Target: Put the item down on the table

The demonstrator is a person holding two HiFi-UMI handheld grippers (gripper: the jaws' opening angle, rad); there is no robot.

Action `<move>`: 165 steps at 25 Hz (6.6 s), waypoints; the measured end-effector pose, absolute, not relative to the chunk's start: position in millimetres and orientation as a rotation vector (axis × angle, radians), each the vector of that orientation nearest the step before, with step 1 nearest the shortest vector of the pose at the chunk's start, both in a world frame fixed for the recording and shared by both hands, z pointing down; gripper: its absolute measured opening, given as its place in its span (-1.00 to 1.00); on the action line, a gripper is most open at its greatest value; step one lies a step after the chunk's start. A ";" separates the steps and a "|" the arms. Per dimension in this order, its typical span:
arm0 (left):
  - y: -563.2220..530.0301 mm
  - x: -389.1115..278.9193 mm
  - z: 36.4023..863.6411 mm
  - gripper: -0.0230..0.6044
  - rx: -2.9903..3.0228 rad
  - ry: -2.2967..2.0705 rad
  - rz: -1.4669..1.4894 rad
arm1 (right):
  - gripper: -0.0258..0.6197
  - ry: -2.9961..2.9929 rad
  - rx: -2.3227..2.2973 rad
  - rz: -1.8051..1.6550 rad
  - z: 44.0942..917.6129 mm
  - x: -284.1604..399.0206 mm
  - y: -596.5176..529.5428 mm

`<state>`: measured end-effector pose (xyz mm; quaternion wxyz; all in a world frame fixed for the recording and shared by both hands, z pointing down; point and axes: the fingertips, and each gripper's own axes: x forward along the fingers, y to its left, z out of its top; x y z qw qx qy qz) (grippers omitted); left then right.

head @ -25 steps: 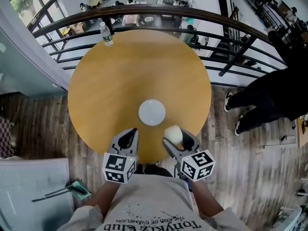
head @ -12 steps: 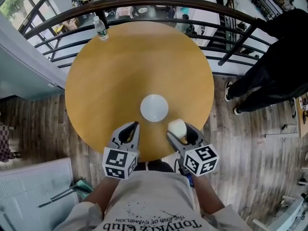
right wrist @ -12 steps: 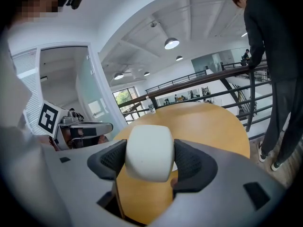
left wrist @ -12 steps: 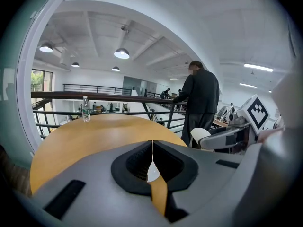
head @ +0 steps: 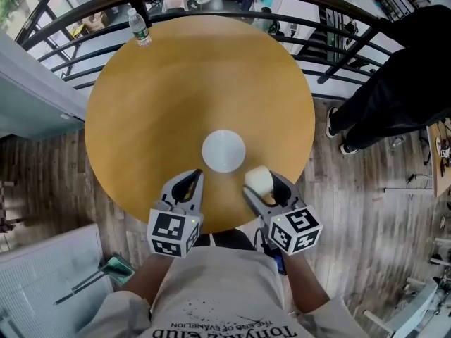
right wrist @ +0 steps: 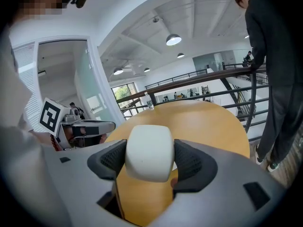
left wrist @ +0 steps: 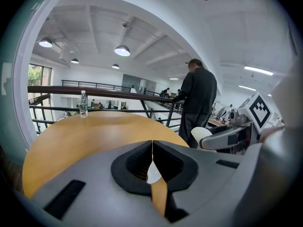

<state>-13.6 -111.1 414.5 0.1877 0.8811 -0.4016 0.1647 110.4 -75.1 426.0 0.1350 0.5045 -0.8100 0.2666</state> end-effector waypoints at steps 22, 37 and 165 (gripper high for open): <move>-139.9 -14.2 455.4 -0.85 2.459 -1.107 0.516 | 0.05 -2.303 1.380 0.760 476.4 94.2 -117.8; -155.6 -14.2 472.4 -0.85 2.429 -1.093 0.528 | 0.05 -2.280 1.334 0.768 507.8 86.2 -146.2; -168.8 -55.9 487.7 -0.85 2.356 -1.189 0.571 | 0.05 -2.115 1.122 0.621 596.4 50.0 -200.6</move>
